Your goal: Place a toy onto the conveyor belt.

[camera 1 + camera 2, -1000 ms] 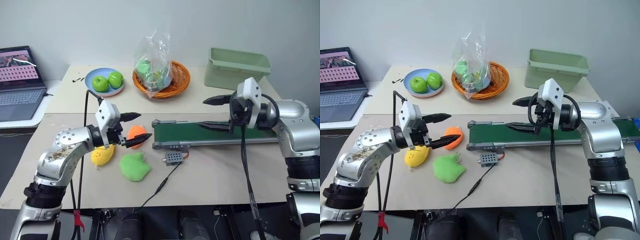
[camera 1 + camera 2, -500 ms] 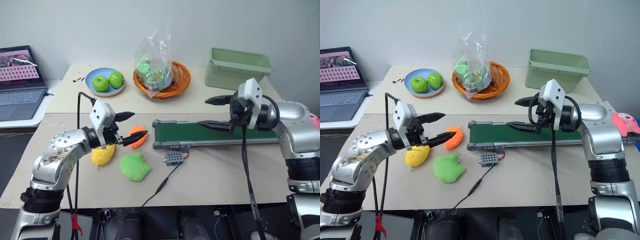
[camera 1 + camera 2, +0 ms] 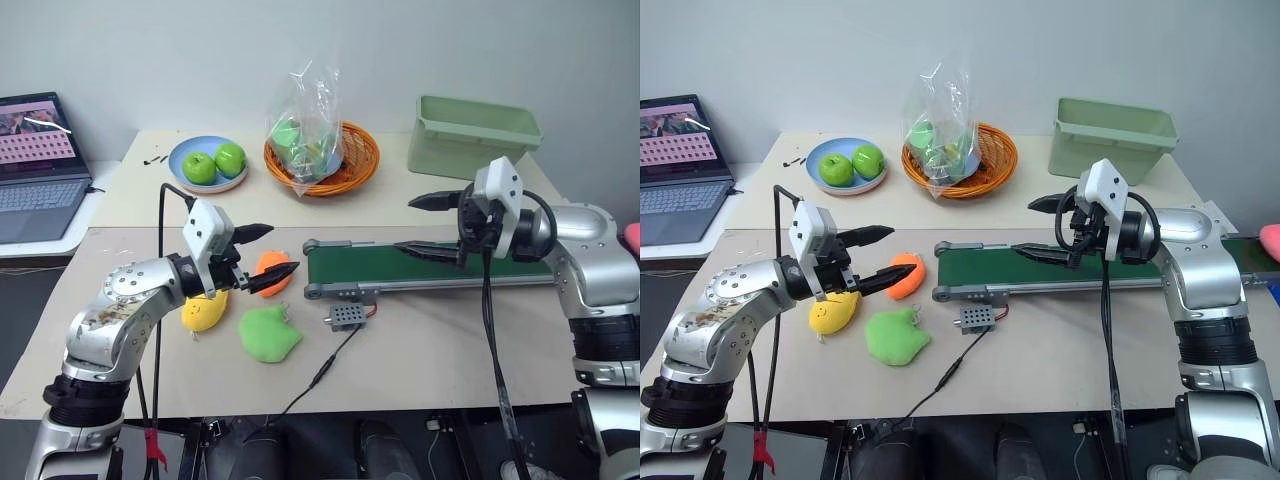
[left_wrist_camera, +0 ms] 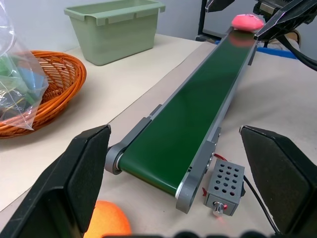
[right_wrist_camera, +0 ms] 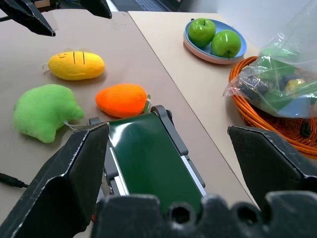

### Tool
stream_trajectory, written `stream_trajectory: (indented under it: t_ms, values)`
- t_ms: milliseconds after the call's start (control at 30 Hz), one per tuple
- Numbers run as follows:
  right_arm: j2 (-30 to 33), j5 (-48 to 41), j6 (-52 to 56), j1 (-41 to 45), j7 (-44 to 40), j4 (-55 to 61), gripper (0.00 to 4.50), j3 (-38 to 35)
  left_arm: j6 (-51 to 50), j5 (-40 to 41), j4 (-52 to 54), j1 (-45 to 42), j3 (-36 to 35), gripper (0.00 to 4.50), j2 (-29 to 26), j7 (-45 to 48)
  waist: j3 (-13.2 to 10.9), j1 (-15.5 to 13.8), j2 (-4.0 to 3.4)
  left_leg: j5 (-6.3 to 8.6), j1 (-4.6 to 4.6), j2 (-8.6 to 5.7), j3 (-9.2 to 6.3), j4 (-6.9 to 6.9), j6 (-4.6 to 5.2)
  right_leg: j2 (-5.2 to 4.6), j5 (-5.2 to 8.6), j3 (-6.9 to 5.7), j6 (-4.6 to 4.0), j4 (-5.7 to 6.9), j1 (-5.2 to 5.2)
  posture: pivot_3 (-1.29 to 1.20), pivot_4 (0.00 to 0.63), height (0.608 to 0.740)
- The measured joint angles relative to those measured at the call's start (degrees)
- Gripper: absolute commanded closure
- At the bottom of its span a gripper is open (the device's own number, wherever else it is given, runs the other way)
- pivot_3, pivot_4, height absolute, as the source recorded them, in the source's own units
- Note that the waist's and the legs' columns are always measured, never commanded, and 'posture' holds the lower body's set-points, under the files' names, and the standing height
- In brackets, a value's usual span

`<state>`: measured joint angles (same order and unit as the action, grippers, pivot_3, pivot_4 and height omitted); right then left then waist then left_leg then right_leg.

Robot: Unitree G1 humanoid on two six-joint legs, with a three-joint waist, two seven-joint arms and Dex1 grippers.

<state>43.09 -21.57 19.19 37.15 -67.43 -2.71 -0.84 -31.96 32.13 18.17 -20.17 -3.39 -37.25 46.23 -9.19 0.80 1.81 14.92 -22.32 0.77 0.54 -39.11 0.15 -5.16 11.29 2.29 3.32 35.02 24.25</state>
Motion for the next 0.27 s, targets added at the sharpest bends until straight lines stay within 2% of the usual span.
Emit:
stream_trajectory:
  t_ms: [267]
  values:
    - [0.01,0.01,0.0,-0.01,-0.01,0.0,0.0,0.0,-0.94,-0.03,0.0,-0.03,-0.91,0.05,-0.6,-0.03,0.0,0.0,0.0,0.0,0.0,0.0,0.0,0.0,0.0,0.0,0.0,0.0,0.0,-0.01,0.0,0.0,0.15,0.74]
